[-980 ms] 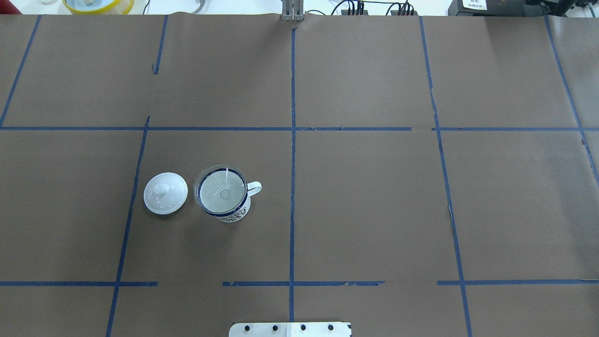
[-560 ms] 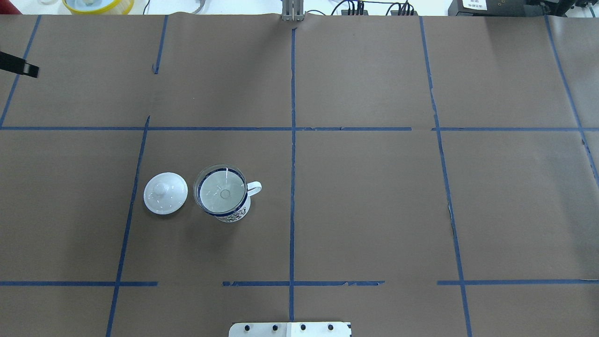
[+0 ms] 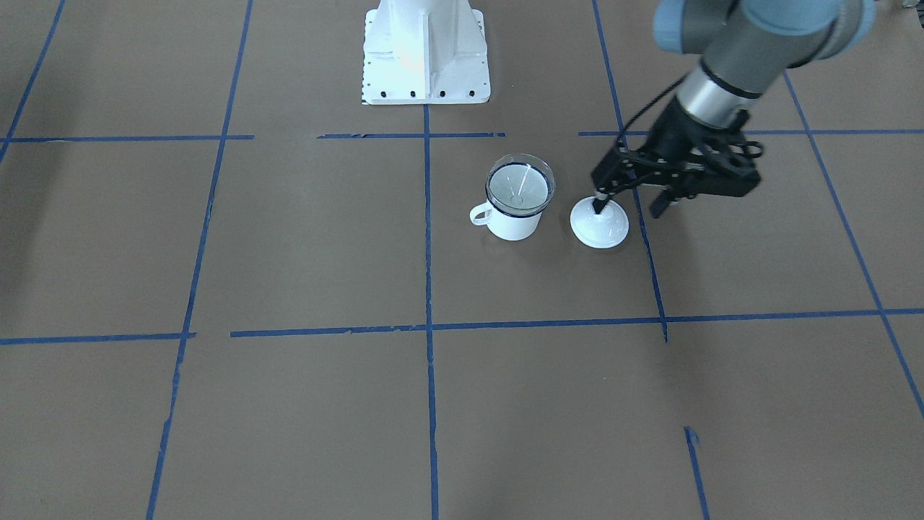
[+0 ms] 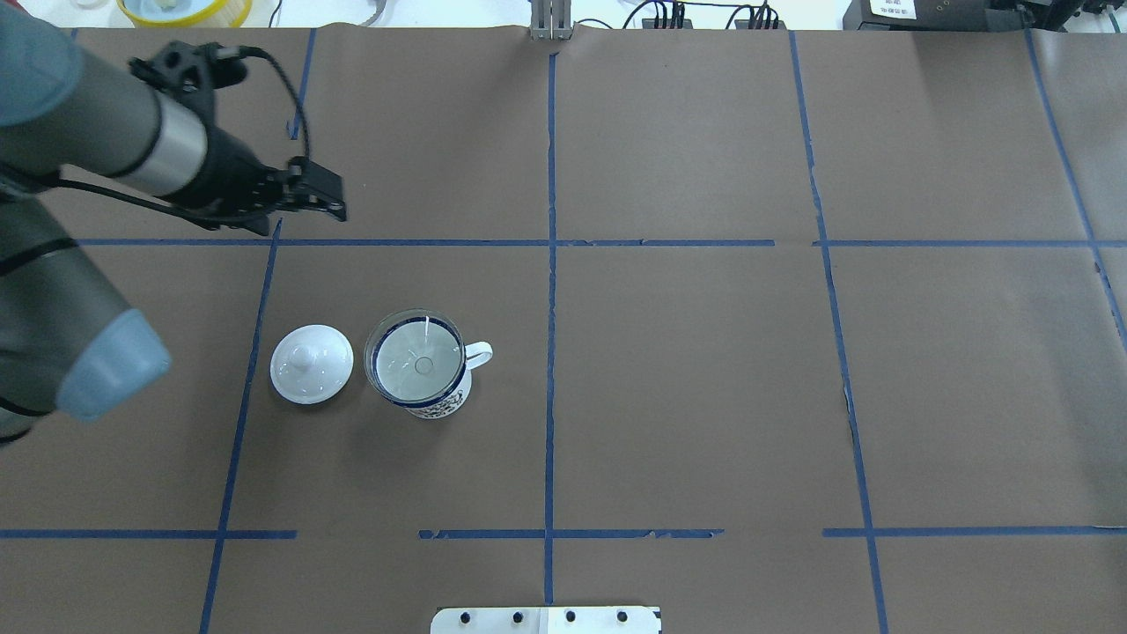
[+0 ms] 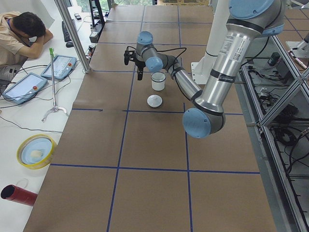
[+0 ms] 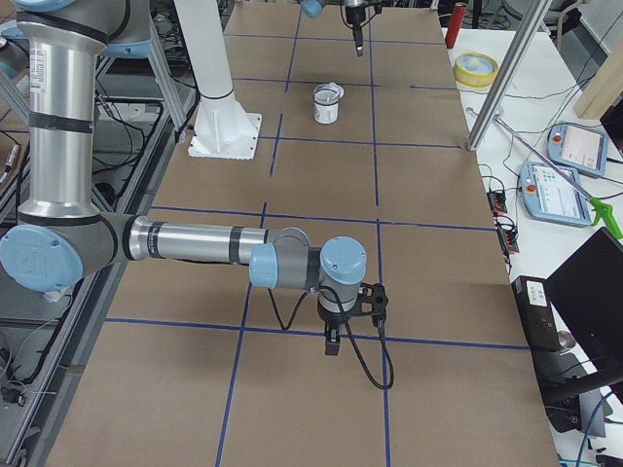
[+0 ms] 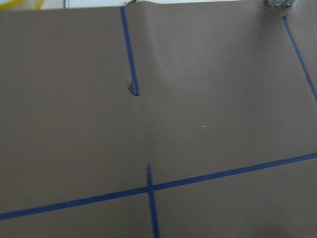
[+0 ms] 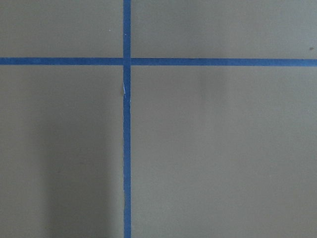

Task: Remove funnel from cup
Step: 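Move the left gripper over the clear glass funnel in the white mug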

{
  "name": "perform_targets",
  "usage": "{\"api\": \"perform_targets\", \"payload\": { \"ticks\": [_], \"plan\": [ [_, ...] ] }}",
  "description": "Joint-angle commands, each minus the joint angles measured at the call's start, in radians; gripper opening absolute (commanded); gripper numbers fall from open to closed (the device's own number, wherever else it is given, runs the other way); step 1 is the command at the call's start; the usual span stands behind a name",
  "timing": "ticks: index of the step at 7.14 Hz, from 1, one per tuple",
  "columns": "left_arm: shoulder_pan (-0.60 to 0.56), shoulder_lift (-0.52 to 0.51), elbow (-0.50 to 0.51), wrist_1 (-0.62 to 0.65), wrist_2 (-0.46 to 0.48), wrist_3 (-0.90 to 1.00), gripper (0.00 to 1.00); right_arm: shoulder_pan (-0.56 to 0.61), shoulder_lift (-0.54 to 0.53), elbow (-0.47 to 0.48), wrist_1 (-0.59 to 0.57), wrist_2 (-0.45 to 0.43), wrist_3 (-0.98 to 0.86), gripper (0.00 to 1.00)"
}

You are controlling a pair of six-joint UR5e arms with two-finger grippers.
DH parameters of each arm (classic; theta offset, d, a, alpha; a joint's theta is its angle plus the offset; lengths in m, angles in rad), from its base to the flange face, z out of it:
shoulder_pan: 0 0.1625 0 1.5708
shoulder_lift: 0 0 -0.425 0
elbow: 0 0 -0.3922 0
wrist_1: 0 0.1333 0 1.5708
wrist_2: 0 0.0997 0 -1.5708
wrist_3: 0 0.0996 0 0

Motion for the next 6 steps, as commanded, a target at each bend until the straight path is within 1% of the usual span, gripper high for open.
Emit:
{"api": "perform_targets", "payload": {
  "ticks": [1,2,3,4,5,6],
  "plan": [
    [0.157,-0.205,0.033,0.198,0.054,-0.207,1.00,0.000,0.000,0.000,0.000,0.000,0.000,1.00],
    [0.203,-0.244,0.073,0.235,0.069,-0.227,1.00,0.000,0.000,0.000,0.000,0.000,0.000,1.00],
    [0.258,-0.233,0.090,0.235,0.160,-0.228,1.00,0.000,0.000,0.000,0.000,0.000,0.000,1.00],
    [0.282,-0.230,0.125,0.232,0.187,-0.226,1.00,0.000,0.000,0.000,0.000,0.000,0.000,1.00],
    [0.284,-0.226,0.131,0.229,0.189,-0.214,1.00,0.000,0.000,0.000,0.000,0.000,0.000,1.00],
    [0.285,-0.218,0.141,0.226,0.189,-0.211,0.97,0.000,0.000,0.000,0.000,0.000,0.000,1.00]
  ]
}}
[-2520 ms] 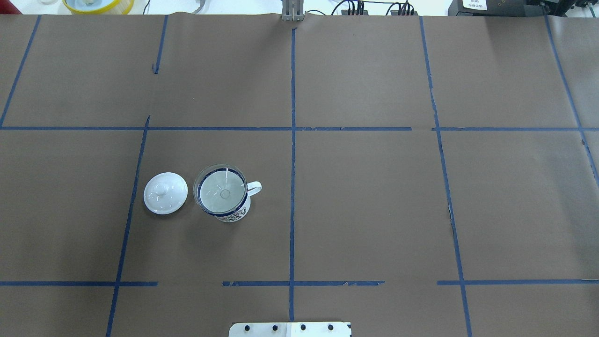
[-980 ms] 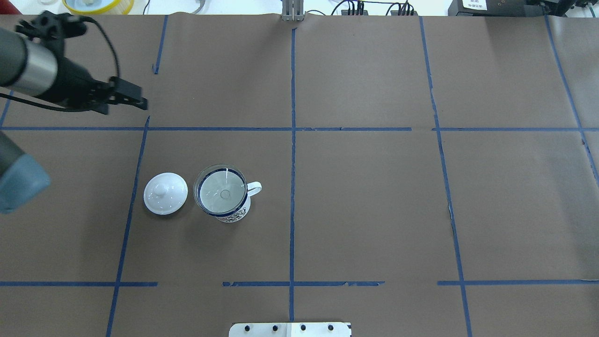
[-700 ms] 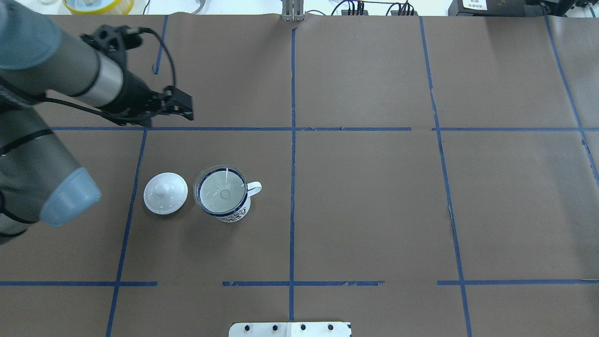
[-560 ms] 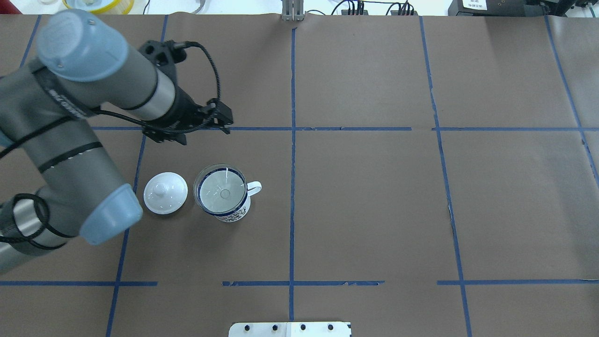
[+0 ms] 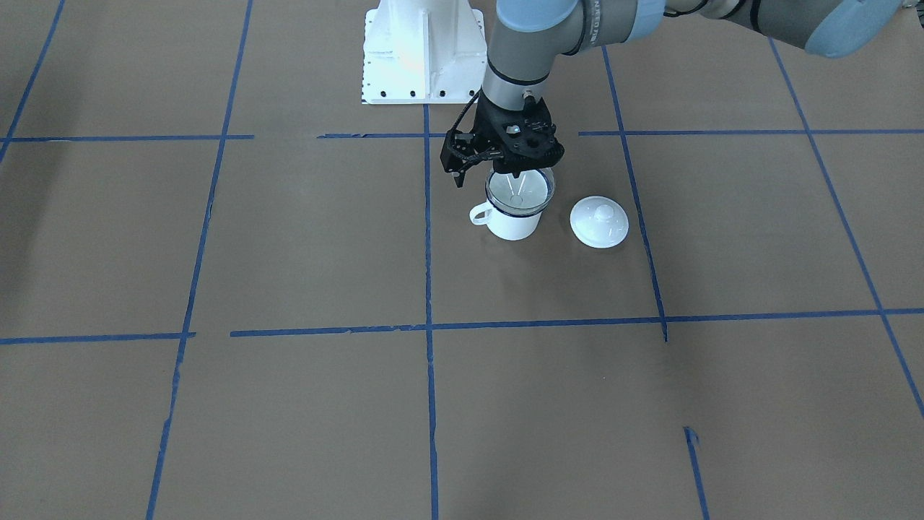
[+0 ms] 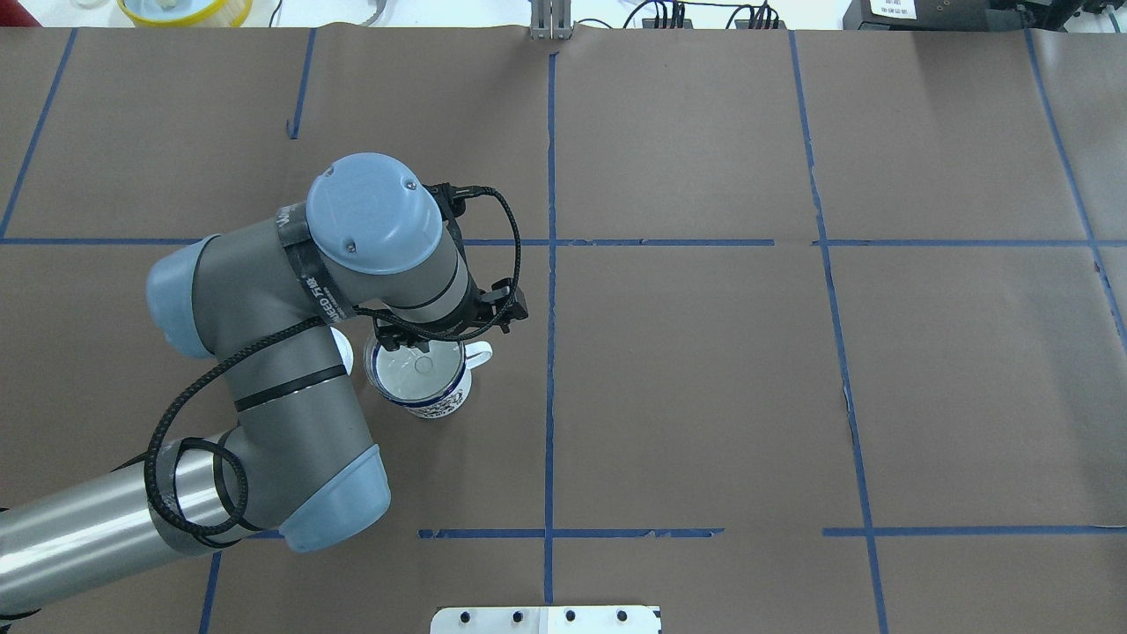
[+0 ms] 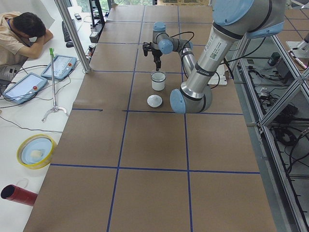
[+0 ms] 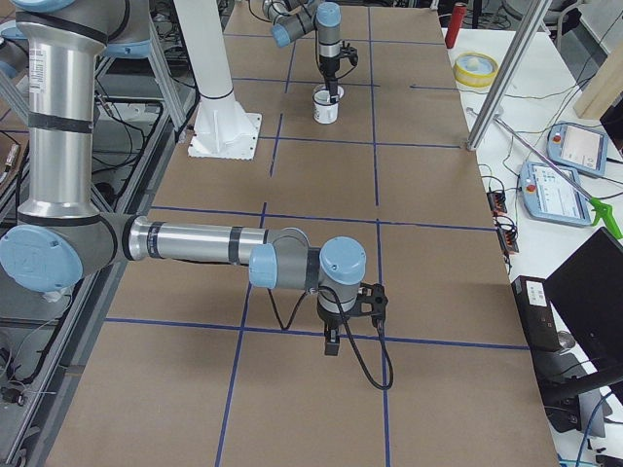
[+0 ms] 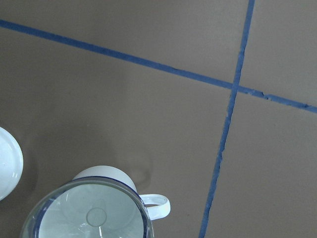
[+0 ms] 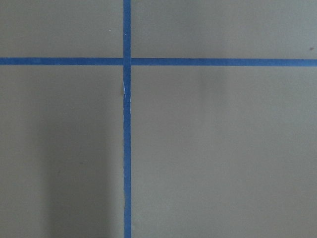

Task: Remove funnel from cup
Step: 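Lower the left gripper and close it on the funnel stem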

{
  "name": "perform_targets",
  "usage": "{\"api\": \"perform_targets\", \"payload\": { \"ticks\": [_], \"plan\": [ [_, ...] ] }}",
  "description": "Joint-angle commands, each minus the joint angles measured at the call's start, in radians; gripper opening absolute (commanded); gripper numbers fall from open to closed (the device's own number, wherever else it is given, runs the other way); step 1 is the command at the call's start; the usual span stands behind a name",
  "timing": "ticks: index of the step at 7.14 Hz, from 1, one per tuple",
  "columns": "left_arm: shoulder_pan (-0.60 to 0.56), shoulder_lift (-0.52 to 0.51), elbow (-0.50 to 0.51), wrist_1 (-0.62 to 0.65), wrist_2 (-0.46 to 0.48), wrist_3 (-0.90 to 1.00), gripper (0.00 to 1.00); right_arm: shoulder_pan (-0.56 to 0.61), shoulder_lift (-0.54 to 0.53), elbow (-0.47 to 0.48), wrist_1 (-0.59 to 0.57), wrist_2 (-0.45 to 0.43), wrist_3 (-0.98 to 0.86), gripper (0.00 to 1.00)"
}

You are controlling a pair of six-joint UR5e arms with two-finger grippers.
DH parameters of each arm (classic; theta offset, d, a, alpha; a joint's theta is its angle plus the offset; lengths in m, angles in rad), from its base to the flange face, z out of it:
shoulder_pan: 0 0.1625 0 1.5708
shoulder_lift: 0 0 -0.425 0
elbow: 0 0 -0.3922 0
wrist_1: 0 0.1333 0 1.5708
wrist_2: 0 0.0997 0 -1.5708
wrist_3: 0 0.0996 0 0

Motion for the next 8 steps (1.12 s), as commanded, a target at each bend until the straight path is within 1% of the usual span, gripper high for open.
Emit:
{"api": "perform_targets", "payload": {
  "ticks": [1,2,3,4,5,8],
  "plan": [
    [0.009,0.009,0.016,-0.003,0.007,0.006,0.89,0.000,0.000,0.000,0.000,0.000,0.000,1.00],
    [0.010,0.009,0.022,-0.003,0.007,0.007,0.82,0.000,0.000,0.000,0.000,0.000,0.000,1.00],
    [0.010,0.007,0.032,-0.001,0.007,0.012,0.82,0.000,0.002,0.000,0.000,0.000,0.000,1.00],
    [0.010,0.009,0.034,-0.003,0.007,0.015,0.78,0.000,0.000,0.000,0.000,0.000,0.000,1.00],
    [0.010,0.007,0.028,0.002,0.007,0.016,0.01,0.000,0.000,0.000,0.000,0.000,0.000,1.00],
    [0.009,0.007,0.012,0.008,0.007,0.026,0.00,0.000,0.000,0.000,0.000,0.000,0.000,1.00]
  ]
}}
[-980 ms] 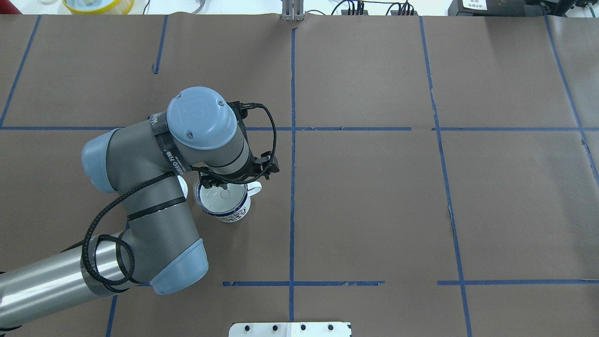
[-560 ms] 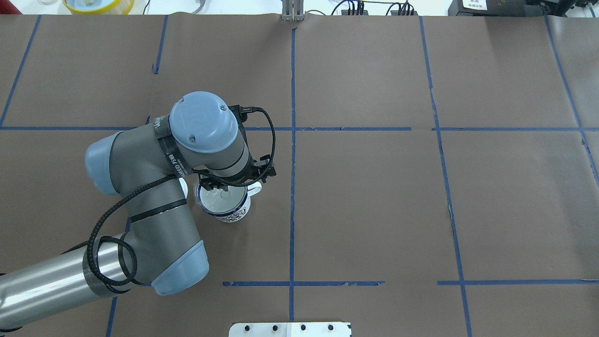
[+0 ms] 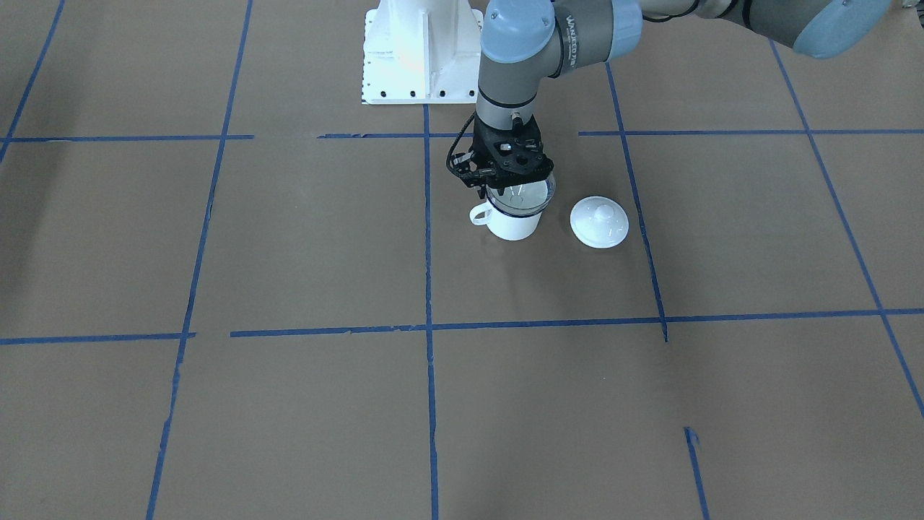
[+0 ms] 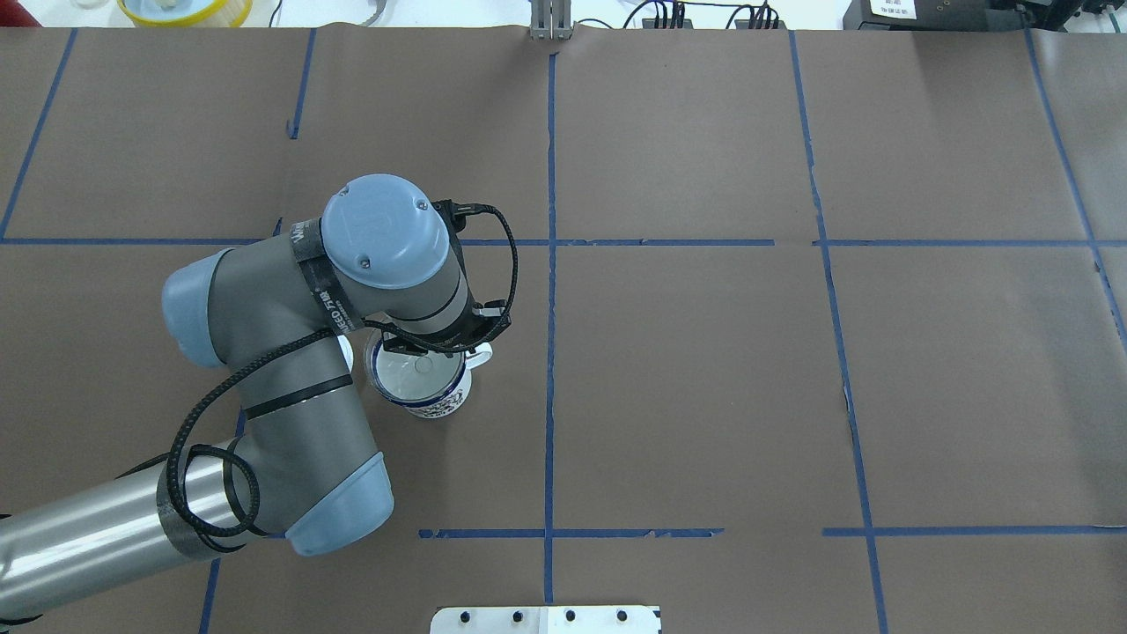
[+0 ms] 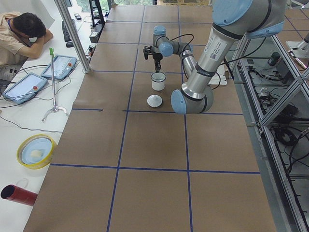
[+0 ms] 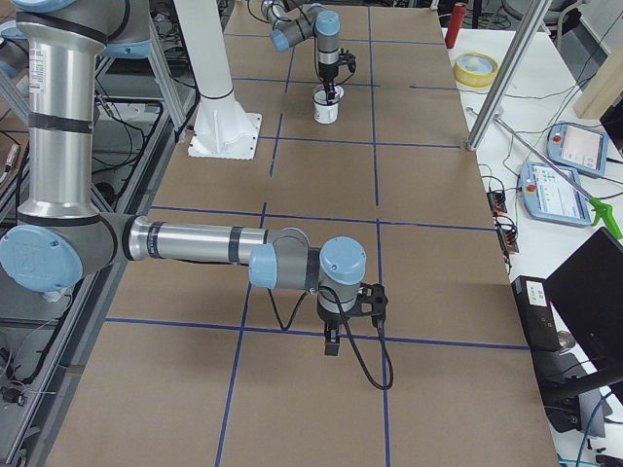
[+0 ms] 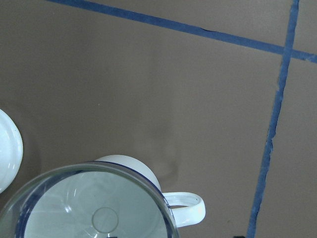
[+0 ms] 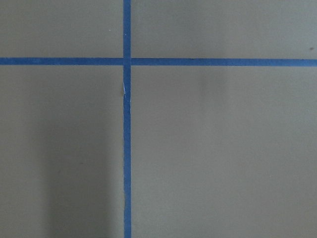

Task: Remove funnel from cup
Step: 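Lift the funnel up out of the mug with the left gripper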

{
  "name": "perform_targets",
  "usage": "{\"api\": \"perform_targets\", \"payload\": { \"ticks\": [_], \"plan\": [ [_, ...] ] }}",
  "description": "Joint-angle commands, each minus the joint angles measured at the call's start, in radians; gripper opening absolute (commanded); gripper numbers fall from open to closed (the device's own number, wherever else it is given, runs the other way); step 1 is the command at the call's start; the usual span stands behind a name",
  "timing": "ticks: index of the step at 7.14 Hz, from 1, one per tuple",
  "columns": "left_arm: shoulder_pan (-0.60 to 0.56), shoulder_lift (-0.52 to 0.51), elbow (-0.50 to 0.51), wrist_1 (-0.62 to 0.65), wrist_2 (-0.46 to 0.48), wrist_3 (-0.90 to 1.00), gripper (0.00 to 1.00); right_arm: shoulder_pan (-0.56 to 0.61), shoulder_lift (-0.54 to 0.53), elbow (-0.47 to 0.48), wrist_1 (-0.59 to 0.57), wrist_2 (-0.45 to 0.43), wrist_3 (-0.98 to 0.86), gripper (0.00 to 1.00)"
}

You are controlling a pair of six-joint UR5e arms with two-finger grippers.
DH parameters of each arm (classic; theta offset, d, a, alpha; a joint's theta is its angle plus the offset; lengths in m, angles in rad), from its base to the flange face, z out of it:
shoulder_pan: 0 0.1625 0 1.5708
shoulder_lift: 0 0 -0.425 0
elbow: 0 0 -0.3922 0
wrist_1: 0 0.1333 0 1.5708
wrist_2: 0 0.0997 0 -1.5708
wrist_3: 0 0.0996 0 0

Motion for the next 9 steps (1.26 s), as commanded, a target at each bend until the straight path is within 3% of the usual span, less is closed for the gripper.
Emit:
{"api": "perform_targets", "payload": {
  "ticks": [1,4,6,7,9],
  "plan": [
    [-0.003,-0.001,-0.008,0.004,0.000,0.003,0.00,0.000,0.000,0.000,0.000,0.000,0.000,1.00],
    [-0.072,-0.013,-0.187,0.160,-0.003,0.074,0.00,0.000,0.000,0.000,0.000,0.000,0.000,1.00],
    [-0.157,-0.021,-0.235,0.150,0.002,-0.013,0.00,0.000,0.000,0.000,0.000,0.000,0.000,1.00],
    [-0.172,-0.018,-0.234,0.086,0.087,-0.121,0.00,0.000,0.000,0.000,0.000,0.000,0.000,1.00],
    [-0.187,0.034,-0.162,-0.201,0.202,-0.371,0.00,0.000,0.000,0.000,0.000,0.000,0.000,1.00]
  ]
}}
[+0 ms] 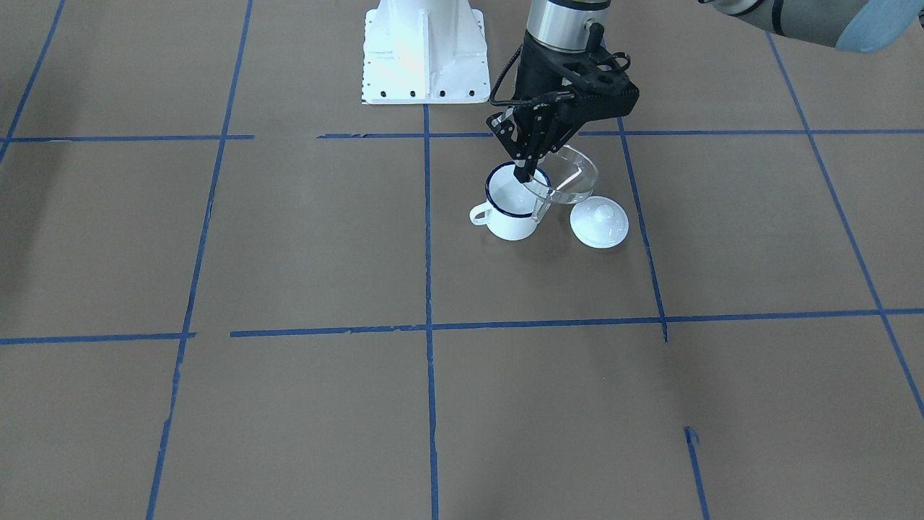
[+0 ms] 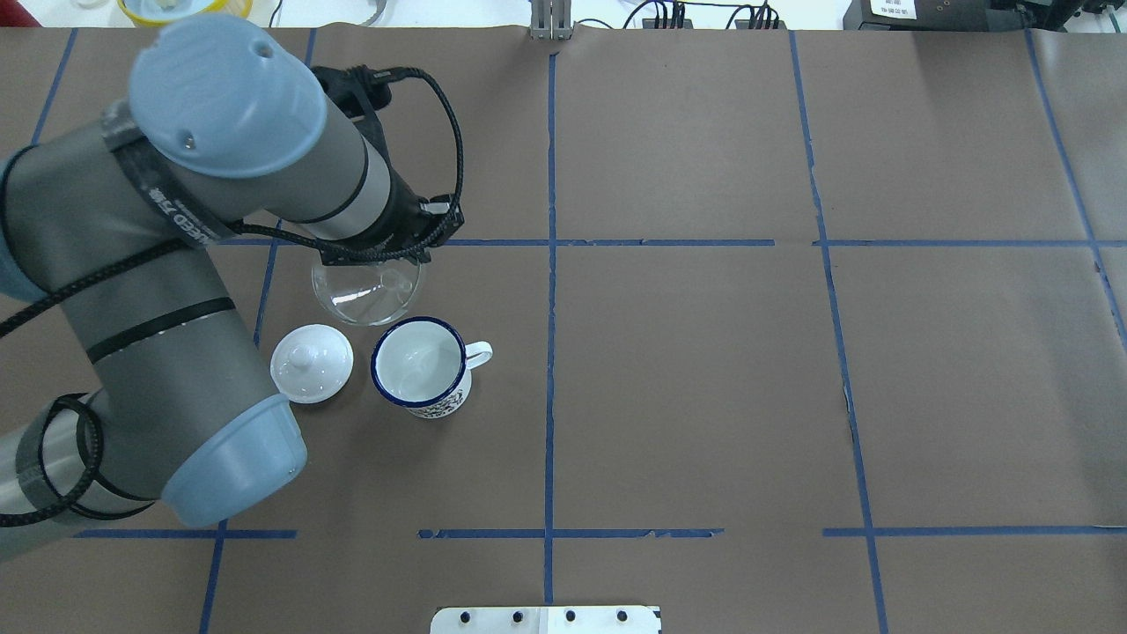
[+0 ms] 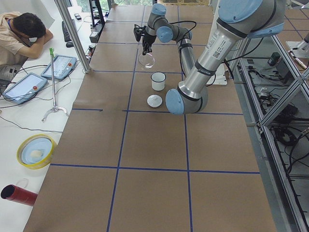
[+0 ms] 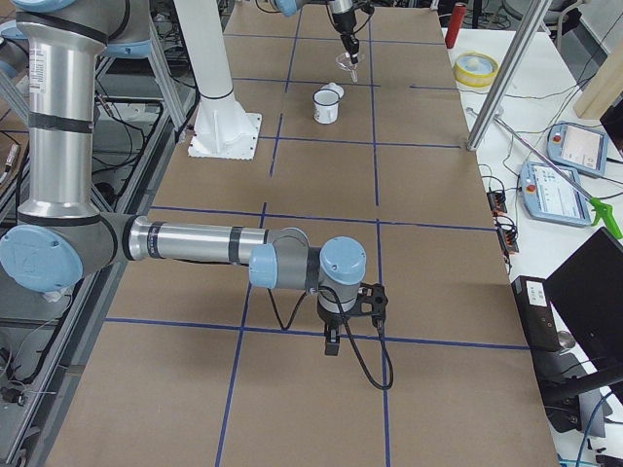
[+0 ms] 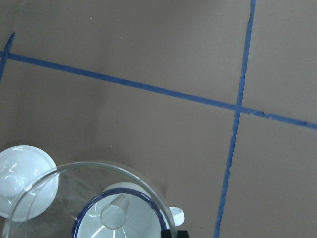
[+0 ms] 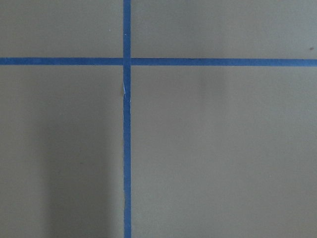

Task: Remove funnel from cup
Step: 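Lift the funnel up out of the mug with the left gripper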

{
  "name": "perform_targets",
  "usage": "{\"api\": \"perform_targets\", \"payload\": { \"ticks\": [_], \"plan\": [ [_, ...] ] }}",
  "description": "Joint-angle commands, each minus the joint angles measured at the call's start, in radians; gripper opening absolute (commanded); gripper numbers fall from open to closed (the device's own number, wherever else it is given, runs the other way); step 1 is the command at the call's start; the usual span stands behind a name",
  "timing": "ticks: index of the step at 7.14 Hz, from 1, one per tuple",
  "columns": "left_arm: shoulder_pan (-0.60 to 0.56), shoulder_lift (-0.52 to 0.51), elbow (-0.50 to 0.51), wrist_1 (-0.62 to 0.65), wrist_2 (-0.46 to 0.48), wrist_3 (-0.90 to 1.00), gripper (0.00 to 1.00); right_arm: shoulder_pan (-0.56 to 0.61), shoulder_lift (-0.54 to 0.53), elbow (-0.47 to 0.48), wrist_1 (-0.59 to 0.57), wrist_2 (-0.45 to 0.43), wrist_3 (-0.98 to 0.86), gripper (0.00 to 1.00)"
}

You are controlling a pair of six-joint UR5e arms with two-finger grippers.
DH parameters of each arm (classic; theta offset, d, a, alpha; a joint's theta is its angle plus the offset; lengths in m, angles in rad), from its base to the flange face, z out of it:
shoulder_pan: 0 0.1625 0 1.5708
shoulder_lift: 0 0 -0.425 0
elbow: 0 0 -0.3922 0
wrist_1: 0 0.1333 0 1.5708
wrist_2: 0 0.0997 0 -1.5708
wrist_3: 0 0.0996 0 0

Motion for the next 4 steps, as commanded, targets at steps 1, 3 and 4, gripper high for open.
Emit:
{"api": "perform_targets", "payload": {
  "ticks": [1,3,4],
  "plan": [
    [-0.011,0.050,0.141,-0.349,0.182,-0.285,0.00,0.000,0.000,0.000,0.000,0.000,0.000,1.00],
    [-0.011,0.066,0.390,-0.614,0.306,-0.402,0.00,0.000,0.000,0.000,0.000,0.000,0.000,1.00],
    [-0.013,0.067,0.512,-0.757,0.378,-0.449,0.00,0.000,0.000,0.000,0.000,0.000,0.000,1.00]
  ]
}}
